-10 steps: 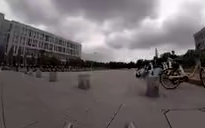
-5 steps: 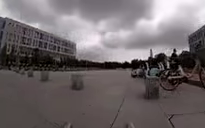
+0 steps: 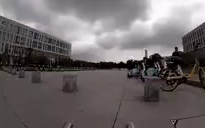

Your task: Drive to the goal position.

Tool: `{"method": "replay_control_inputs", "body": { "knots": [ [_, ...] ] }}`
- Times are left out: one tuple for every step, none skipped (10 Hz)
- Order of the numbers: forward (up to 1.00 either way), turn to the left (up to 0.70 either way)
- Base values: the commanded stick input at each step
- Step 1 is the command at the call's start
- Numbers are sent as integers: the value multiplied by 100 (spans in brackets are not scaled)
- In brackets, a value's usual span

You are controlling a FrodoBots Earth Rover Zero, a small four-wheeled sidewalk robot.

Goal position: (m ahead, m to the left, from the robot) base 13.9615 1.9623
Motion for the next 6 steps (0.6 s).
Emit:
{"method": "replay_control_inputs", "body": {
  "knots": [
    [50,1],
    [50,1],
    [50,1],
    [50,1],
    [50,1],
    [50,-4]
  ]
}}
